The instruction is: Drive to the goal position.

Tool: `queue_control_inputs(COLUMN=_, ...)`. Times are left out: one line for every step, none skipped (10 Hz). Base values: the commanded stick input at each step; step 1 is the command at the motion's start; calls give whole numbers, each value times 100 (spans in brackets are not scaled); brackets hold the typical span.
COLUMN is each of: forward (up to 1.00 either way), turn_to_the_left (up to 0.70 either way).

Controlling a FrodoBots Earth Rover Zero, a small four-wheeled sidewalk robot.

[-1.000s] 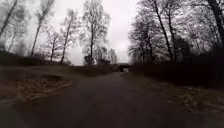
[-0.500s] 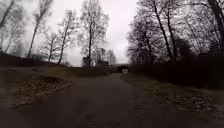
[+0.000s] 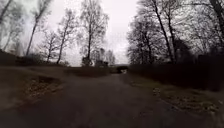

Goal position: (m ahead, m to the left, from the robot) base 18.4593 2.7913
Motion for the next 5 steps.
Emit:
queue_control_inputs(forward=70, turn_to_the_left=0)
queue_control_inputs(forward=70, turn_to_the_left=0)
queue_control_inputs(forward=70, turn_to_the_left=0)
queue_control_inputs(forward=70, turn_to_the_left=0)
queue_control_inputs(forward=70, turn_to_the_left=0)
